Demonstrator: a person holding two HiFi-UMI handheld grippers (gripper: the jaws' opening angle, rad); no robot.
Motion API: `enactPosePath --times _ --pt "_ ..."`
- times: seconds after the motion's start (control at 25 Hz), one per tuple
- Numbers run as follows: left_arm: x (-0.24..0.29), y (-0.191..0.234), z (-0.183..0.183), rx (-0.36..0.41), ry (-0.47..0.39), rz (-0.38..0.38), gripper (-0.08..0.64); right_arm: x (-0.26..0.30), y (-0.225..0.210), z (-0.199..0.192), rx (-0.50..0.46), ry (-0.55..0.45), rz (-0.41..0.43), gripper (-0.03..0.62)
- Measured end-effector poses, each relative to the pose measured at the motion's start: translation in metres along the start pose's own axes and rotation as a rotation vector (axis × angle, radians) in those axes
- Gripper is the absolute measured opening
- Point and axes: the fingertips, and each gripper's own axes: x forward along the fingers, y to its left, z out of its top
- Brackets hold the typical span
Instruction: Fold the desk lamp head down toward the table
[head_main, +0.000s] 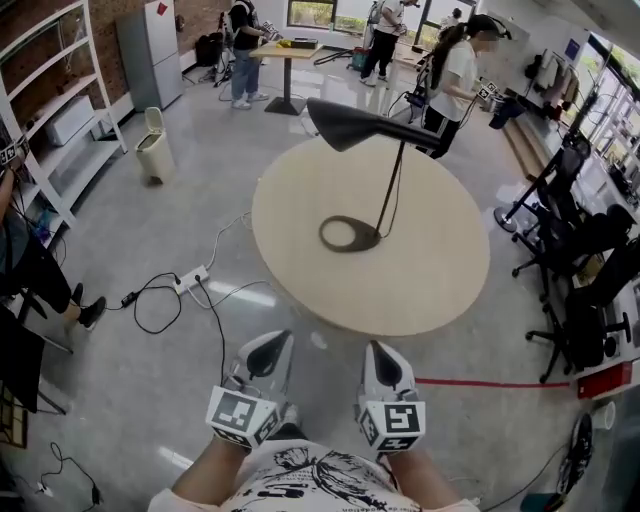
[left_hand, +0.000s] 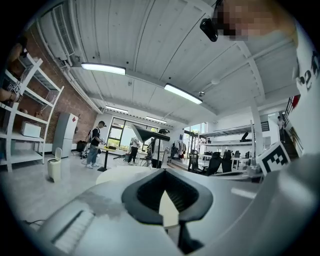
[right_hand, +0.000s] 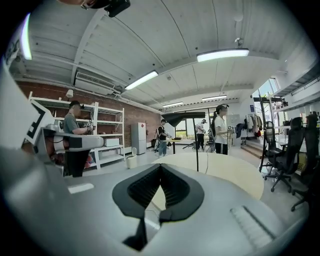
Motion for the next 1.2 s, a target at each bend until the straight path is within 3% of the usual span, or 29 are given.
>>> enactPosePath --times 0.4,0.64,0.88,1.2 --pt "0.072 0.055 0.009 -0.03 -0.006 -0.053 0.005 0.088 -0.017 0.033 -0.034 -0.023 -0.031 0.009" --pt "0.117 0.076 0.01 -0.041 0.0 -0.026 0.005 0.128 -0.05 0.034 -0.036 -0.009 -0.032 0.009" --pt "0.17 0.087 0.036 -0.056 -0.075 0.002 0.005 0.176 -0.081 0.049 -0.053 -0.008 0.037 0.009" --pt "0.229 0.097 0.07 0.028 -0.14 0.063 0.005 0.238 -0.119 0.085 -0.078 -0.061 0.117 0.009"
